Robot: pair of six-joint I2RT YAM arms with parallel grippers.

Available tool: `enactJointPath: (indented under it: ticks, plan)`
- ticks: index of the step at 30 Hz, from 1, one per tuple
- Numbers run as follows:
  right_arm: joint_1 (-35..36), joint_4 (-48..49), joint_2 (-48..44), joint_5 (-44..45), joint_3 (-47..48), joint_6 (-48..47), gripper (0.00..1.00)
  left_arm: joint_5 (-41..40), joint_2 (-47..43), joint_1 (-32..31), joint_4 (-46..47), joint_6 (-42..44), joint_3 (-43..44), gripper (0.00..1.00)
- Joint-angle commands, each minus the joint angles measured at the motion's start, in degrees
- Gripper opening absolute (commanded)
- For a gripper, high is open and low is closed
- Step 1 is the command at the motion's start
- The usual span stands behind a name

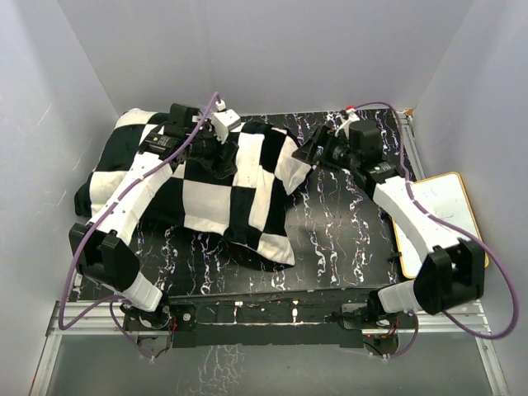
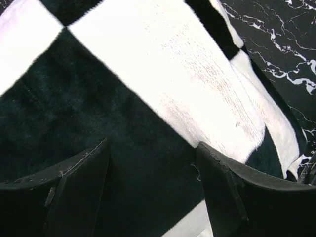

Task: Remove the pillowcase from the pillow
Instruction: Adjust the pillow at the center of the board, then remove the pillow from the pillowcase.

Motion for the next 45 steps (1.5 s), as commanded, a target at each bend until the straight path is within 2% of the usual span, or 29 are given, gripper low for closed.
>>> enactJointPath:
  ticks: [1, 6, 10, 14, 17, 19, 22, 26, 30, 36, 39, 42, 45]
  plan:
    - [-0.03, 2.53, -5.95, 2.36, -3.23, -1.46, 0.8, -1.22, -1.16, -2.23, -1.43, -0.35, -1.31, 0.69]
    - [2.87, 5.33, -1.65, 1.05, -1.8, -0.89, 0.79, -3.63, -0.28, -5.29, -3.14, -0.75, 3.0, 0.82]
    - [6.74, 7.84, 2.93, 0.24, 1.39, -0.1, 0.8, -4.38, 0.76, -8.27, -0.93, -4.46, 6.5, 0.85]
    - [8.17, 12.05, 5.56, -1.56, -0.25, 2.07, 0.8, -5.77, 4.79, -10.59, 0.64, -8.91, 11.04, 0.86]
    - [9.88, 14.28, 7.21, -1.73, -2.42, 2.72, 0.77, -12.04, 7.91, -12.99, 3.1, -9.37, 11.59, 0.88]
    - [10.83, 15.69, 7.62, -1.16, -4.12, 3.06, 0.71, -17.37, 9.34, -14.14, 5.4, -8.56, 10.81, 0.87]
    - [11.58, 16.73, 7.1, 0.55, -6.85, 3.01, 0.58, -24.75, 11.03, -14.59, 7.98, -7.89, 9.6, 0.84]
    - [11.84, 17.95, 5.29, 4.05, -10.96, 2.8, 0.4, -30.52, 11.84, -14.62, 8.84, -6.01, 7.75, 0.77]
    - [11.79, 18.96, 4.74, 8.02, -13.96, 3.49, 0.1, -34.16, 9.31, -14.53, 9.29, -2.56, 6.31, 0.67]
    - [11.84, 19.73, 7.37, 9.85, -15.1, 4.21, 0.08, -35.05, 3.7, -14.31, 7.51, 0.49, 3.17, 0.51]
    - [11.79, 19.84, 7.83, 11.37, -15.67, 4.13, 0.08, -37.44, 1.65, -13.55, 8.0, 2.98, 1.11, 0.4]
    - [11.79, 19.71, 7.46, 14.12, -16.62, 3.51, 0.08, -39.26, 0.39, -10.54, 9.31, 4.33, 0.14, 0.3]
    - [11.75, 19.82, 7.39, 15.51, -17.4, 3.42, 0.08, -39.08, 0.03, -7.05, 9.29, 5.83, 0.32, 0.26]
